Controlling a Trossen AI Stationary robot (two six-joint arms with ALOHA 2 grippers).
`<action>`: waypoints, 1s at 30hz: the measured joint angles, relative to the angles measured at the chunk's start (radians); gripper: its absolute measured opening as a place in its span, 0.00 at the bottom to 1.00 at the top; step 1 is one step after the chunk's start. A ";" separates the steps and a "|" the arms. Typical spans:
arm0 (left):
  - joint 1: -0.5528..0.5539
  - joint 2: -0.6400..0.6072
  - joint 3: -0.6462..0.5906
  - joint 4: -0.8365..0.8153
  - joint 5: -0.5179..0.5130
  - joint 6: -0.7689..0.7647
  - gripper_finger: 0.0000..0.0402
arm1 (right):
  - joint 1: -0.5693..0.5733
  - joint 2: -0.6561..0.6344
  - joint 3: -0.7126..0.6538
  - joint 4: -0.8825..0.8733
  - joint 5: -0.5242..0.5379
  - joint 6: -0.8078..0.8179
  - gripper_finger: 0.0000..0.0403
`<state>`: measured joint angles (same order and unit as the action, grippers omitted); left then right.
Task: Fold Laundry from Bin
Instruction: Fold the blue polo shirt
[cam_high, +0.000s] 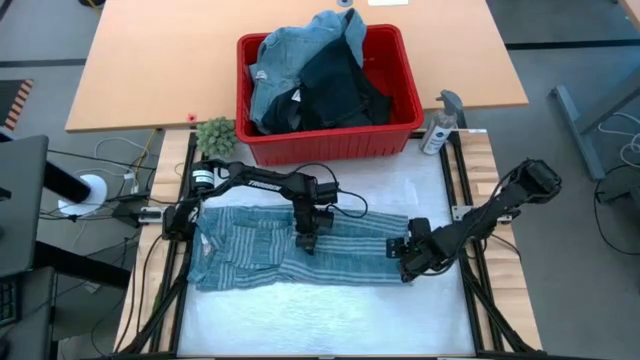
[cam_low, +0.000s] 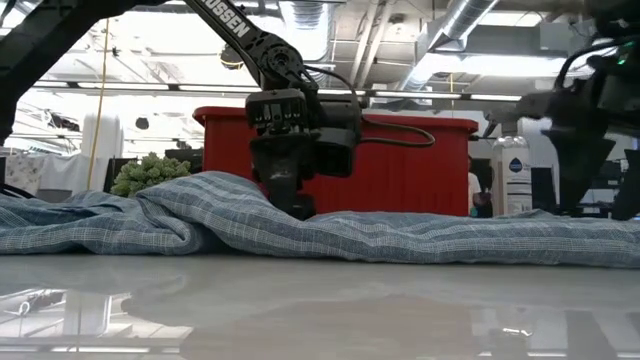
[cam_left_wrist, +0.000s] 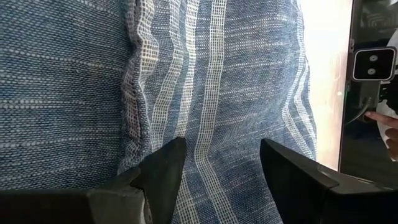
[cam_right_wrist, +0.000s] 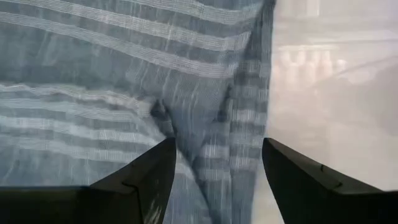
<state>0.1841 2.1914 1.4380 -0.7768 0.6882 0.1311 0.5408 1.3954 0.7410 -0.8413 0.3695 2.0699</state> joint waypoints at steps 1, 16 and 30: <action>0.000 0.000 0.000 0.000 0.000 -0.002 0.54 | -0.006 0.000 0.000 0.025 0.001 -0.023 0.66; 0.001 0.002 -0.001 0.006 0.026 -0.017 0.54 | -0.081 0.004 0.000 0.136 -0.185 -0.312 0.66; 0.001 0.002 -0.002 0.011 0.027 -0.030 0.54 | -0.123 -0.002 0.000 0.122 -0.285 -0.404 0.67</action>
<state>0.1848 2.1929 1.4361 -0.7654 0.7155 0.1009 0.4180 1.3930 0.7413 -0.7189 0.0840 1.6655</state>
